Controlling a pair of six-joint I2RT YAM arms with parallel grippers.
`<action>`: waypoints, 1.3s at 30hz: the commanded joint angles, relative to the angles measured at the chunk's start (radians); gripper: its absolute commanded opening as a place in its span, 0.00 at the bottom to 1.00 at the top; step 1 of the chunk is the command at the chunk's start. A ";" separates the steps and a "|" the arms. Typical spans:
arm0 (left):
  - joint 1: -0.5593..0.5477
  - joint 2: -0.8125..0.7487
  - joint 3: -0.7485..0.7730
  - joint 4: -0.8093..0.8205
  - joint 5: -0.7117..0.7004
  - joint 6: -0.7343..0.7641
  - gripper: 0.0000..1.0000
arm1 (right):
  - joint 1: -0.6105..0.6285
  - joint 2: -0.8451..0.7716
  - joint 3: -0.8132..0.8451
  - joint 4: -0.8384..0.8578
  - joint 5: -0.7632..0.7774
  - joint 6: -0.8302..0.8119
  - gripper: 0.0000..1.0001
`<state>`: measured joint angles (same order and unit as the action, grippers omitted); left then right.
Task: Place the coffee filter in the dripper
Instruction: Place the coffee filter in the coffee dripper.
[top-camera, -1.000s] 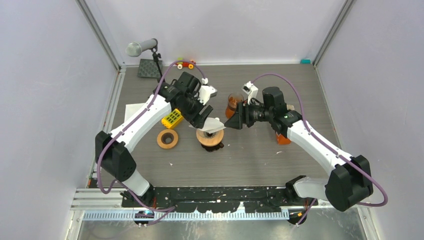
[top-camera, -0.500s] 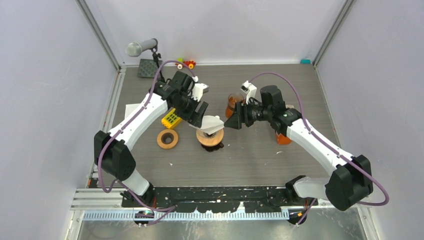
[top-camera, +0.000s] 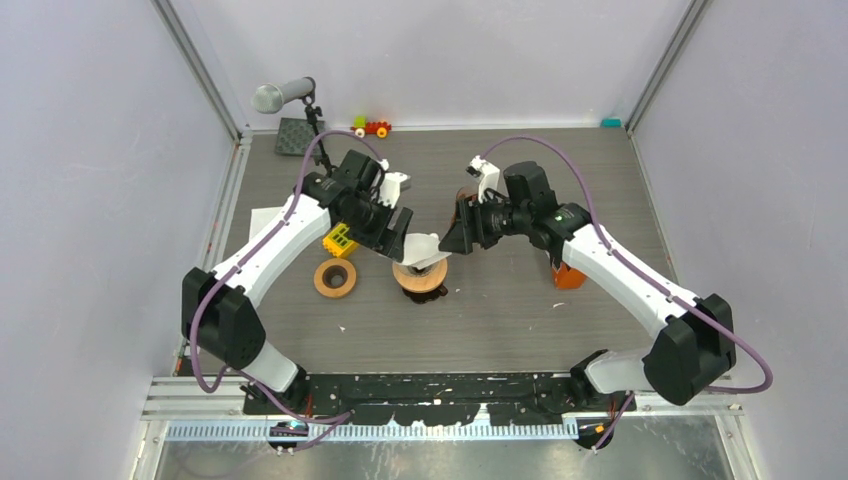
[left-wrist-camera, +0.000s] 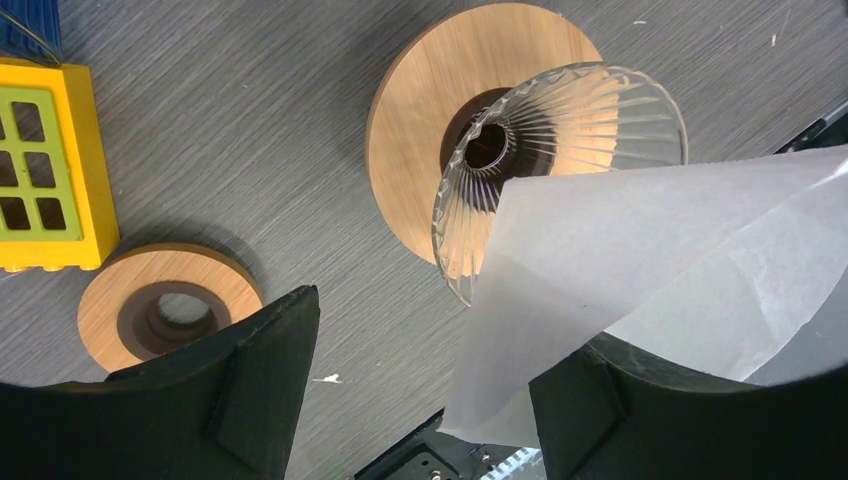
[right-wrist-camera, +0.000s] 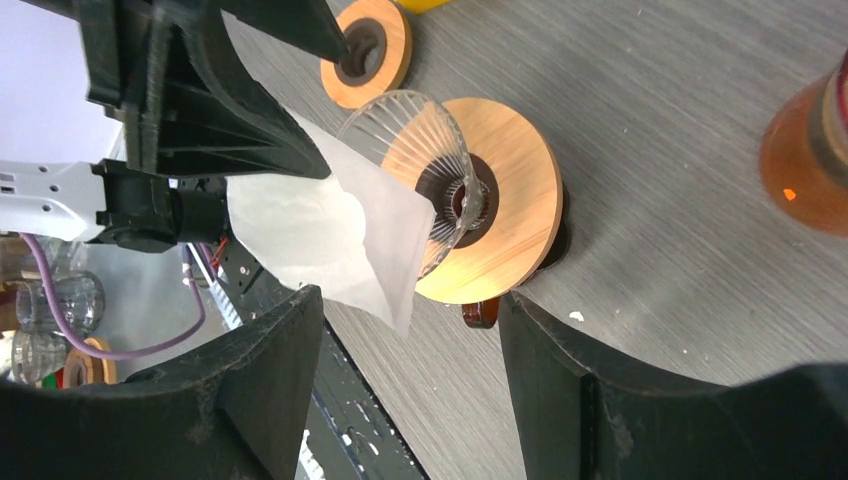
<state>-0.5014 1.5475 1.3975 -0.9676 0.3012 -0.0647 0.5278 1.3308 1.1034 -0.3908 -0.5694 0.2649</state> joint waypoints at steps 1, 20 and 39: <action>0.008 -0.038 -0.006 0.060 0.031 -0.027 0.75 | 0.022 0.008 0.046 -0.008 0.027 0.002 0.69; 0.011 -0.070 -0.082 0.130 0.061 -0.061 0.75 | 0.046 0.028 0.110 -0.027 0.074 0.029 0.69; 0.017 -0.080 -0.110 0.164 0.079 -0.082 0.75 | 0.106 0.111 0.126 -0.065 0.174 0.008 0.67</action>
<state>-0.4896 1.5074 1.3018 -0.8467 0.3546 -0.1299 0.6277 1.4338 1.1816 -0.4561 -0.4423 0.2844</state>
